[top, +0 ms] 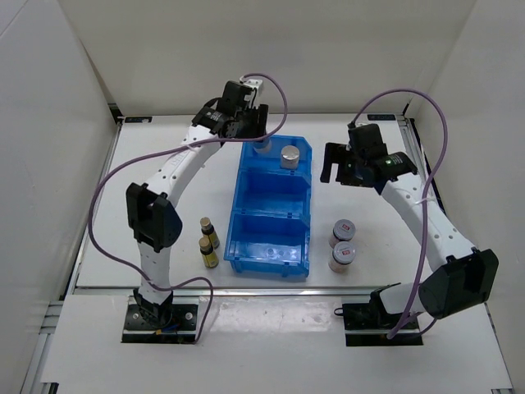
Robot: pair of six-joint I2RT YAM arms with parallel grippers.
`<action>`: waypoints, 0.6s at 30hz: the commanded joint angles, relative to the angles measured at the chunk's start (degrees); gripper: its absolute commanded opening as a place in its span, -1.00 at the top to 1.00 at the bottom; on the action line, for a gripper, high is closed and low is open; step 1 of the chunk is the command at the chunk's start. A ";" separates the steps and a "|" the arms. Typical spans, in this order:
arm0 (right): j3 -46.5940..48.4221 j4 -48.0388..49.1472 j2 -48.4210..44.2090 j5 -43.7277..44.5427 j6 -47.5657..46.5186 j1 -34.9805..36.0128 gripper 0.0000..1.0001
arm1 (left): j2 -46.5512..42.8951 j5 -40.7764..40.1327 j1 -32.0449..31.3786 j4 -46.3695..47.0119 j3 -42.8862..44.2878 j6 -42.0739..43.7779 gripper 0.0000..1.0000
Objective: Organize the condiment bottles
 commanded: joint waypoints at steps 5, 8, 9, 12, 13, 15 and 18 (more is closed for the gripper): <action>-0.27 -6.53 -1.58 3.84 0.01 -0.16 -0.99 | 4.52 0.37 0.41 3.29 0.04 -1.59 0.77; -0.79 -8.29 -1.58 4.55 -1.04 -0.16 -0.99 | 7.59 -0.85 0.41 3.29 0.04 -1.59 0.77; -0.80 -9.08 -1.58 4.55 -1.04 -0.16 -0.99 | 9.08 -1.64 0.41 2.68 0.74 -0.89 0.71; -1.41 -9.70 -2.36 4.55 -1.04 -0.16 -0.99 | 10.24 -2.53 0.41 2.15 1.28 -0.36 0.50; -1.41 -9.70 -2.98 4.55 -1.04 -0.16 -0.99 | 10.94 -2.53 0.41 2.15 1.28 0.16 0.39; -1.94 -9.70 -2.98 4.55 -1.04 -0.16 -0.99 | 11.47 -2.53 0.41 2.15 1.28 0.17 0.12; -1.94 -10.32 -2.98 4.55 -1.04 -0.16 -0.99 | 11.47 -3.40 0.41 2.15 2.33 -0.70 -0.53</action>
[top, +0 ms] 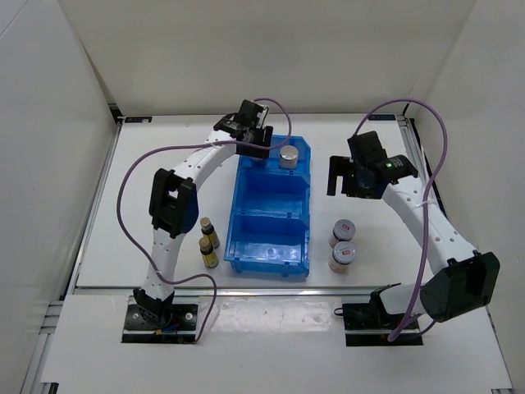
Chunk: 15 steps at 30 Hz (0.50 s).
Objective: Organize the condiment bottles
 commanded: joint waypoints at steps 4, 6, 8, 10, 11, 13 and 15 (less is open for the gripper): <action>-2.03 -1.29 -1.17 1.45 -0.61 -0.16 -0.99 | -3.44 -4.26 0.19 0.62 6.43 -1.46 -1.00; -2.56 -1.29 0.06 2.06 -0.61 -0.16 -0.99 | -5.54 -5.06 0.19 0.62 9.24 -2.07 -1.00; -2.56 -1.29 1.90 2.68 -0.61 -0.16 -0.99 | -8.17 -5.68 0.19 0.62 10.74 -2.60 -1.00; -2.56 -3.48 3.57 2.68 1.23 -0.16 -0.99 | -10.46 -6.29 0.19 0.62 11.45 -3.12 -1.00; -2.56 -4.19 5.41 2.68 1.76 -0.16 -0.99 | -12.91 -6.29 0.19 0.09 11.45 -3.13 -1.00; -2.56 -5.24 6.74 1.89 2.99 0.36 -0.99 | -15.82 -7.43 0.19 0.09 10.23 -3.65 -1.00; -2.56 -5.25 7.80 1.10 3.61 1.07 -0.99 | -21.09 -8.13 0.19 0.09 7.51 -3.66 -1.00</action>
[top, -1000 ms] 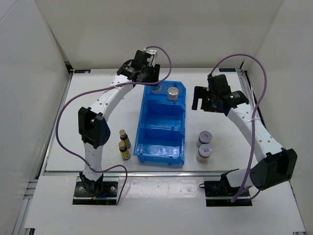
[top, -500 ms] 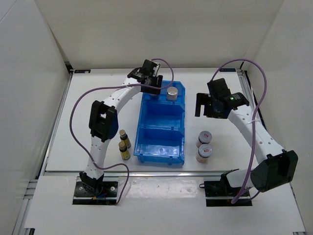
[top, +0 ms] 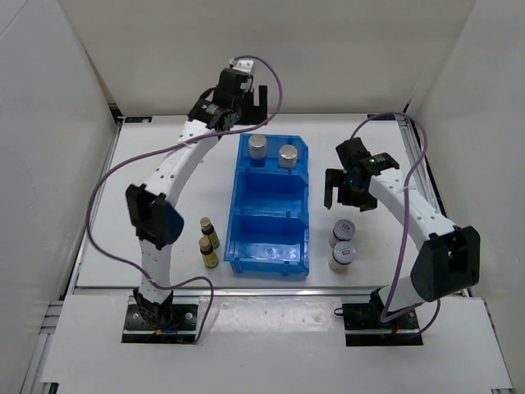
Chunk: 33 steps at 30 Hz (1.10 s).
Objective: Organize the condiment bottles
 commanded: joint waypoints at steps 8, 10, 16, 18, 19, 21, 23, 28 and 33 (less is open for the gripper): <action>-1.87 -4.30 6.47 2.42 5.29 5.46 -0.99 | -29.71 -12.05 0.01 0.22 -26.19 1.65 -1.00; -2.48 -5.00 7.26 3.56 5.99 6.08 -0.99 | -34.80 -14.59 0.01 0.22 -31.55 2.17 -1.00; -3.63 -5.00 7.26 4.89 6.52 7.14 -0.99 | -46.93 -18.21 0.01 -0.92 -52.38 2.97 -1.00; -3.63 -5.00 7.96 5.41 6.52 7.14 -0.96 | -48.88 -19.78 0.01 -2.06 -57.31 1.49 -1.00; -3.63 -5.70 8.92 5.41 6.52 7.14 -0.96 | -50.11 -19.79 0.01 -2.06 -58.37 1.47 -1.00; -3.63 -6.31 10.33 5.41 6.52 7.14 -0.91 | -50.73 -20.31 0.01 -2.59 -59.61 0.94 -1.00; -4.33 -6.32 11.21 5.41 7.14 7.14 -0.83 | -50.74 -20.32 0.01 -2.59 -59.61 0.94 -1.00; -4.86 -6.85 14.03 5.94 8.81 7.14 -0.58 | -48.54 -21.46 0.01 -2.59 -57.60 0.33 -1.00; -3.20 -10.08 14.30 9.52 10.03 7.66 0.36 | -47.49 -21.46 0.01 -2.59 -57.59 -0.90 -1.00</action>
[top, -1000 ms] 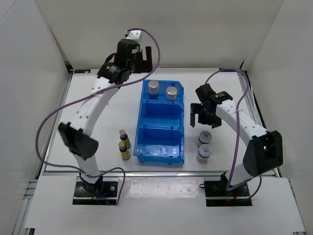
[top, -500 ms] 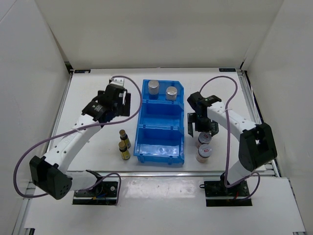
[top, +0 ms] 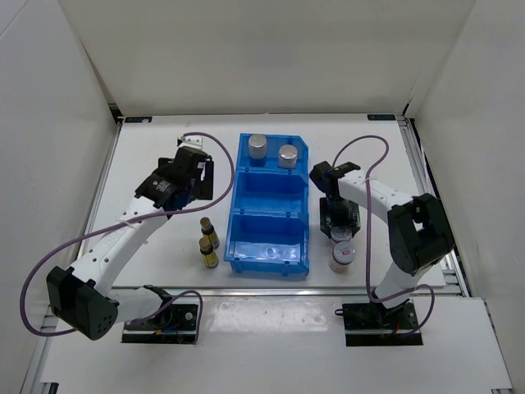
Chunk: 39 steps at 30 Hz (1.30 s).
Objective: Organize the condiment bottles
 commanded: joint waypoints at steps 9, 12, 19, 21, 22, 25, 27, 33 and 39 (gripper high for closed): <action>22.89 -15.25 -5.14 13.27 2.11 5.59 0.99 | -3.63 2.24 0.01 -2.02 1.31 -1.93 -1.00; 28.19 -14.47 -5.14 9.41 -2.02 6.91 0.99 | -7.66 3.04 0.01 -5.10 1.31 -3.24 -1.00; 38.13 -12.71 3.11 6.59 -5.98 10.86 0.99 | -16.90 5.41 -1.04 -18.81 2.79 -5.09 -1.00; 39.71 -11.74 5.57 5.19 -7.64 10.86 0.99 | -19.53 6.65 -1.56 -24.06 3.86 -5.10 -1.00; 40.24 -10.52 6.36 4.22 -8.18 11.39 0.99 | -20.33 6.65 -1.57 -25.84 5.43 -5.10 -1.00; 42.43 -9.19 9.88 0.35 -8.97 11.39 0.99 | -23.67 9.71 -2.79 -29.80 8.33 -5.63 -1.00; 43.06 -7.96 12.25 -0.88 -9.59 11.39 0.99 | -24.29 10.25 -2.80 -31.47 10.71 -5.62 -1.00; 43.07 -2.52 16.74 -4.04 -10.29 11.39 0.99 | -25.87 12.09 -3.33 -33.94 12.56 -5.62 -1.00; 38.85 2.85 20.34 -6.95 -10.29 11.39 0.90 | -25.87 11.58 -3.33 -33.94 10.38 -9.47 -1.00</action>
